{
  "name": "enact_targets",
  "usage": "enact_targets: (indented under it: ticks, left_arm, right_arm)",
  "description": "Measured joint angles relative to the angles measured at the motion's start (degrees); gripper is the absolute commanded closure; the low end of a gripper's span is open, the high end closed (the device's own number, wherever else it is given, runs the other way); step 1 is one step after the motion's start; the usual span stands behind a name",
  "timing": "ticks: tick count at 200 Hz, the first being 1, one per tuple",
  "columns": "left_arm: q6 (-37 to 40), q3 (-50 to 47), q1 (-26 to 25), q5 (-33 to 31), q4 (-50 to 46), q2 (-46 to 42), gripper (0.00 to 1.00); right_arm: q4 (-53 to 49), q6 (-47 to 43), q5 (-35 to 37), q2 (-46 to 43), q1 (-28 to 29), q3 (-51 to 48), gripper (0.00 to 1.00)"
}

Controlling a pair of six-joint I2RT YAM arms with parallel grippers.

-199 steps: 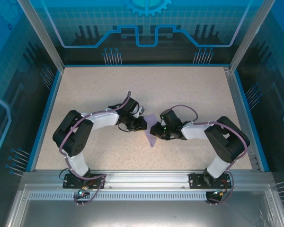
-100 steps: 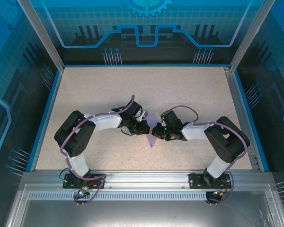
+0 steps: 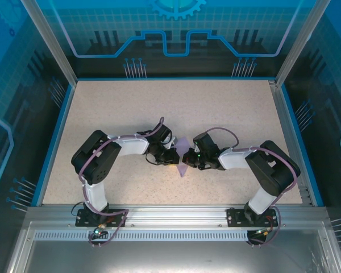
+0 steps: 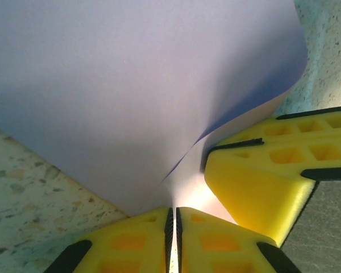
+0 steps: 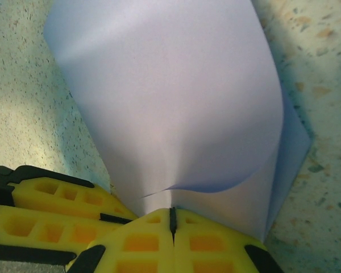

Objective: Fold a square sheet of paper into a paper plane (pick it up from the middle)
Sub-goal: Third fold the triangle at the center of the table.

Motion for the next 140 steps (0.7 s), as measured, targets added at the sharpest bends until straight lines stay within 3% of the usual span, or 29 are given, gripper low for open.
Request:
enact_targets:
  ticks: [38,82,140]
  left_arm:
    - [1.6,0.5,0.0,-0.4,-0.7,0.2,0.86]
    - [3.1,1.7,0.0,-0.4,-2.0,1.0,0.87]
    - [5.9,3.2,0.0,-0.7,-4.0,1.9,0.87]
  right_arm:
    - [0.0,0.0,0.0,-0.1,0.0,0.0,1.0]
    - [-2.0,-0.3,0.2,-1.2,0.0,0.0,0.88]
    - [-4.1,-0.6,0.5,-7.8,-0.6,-2.9,0.89]
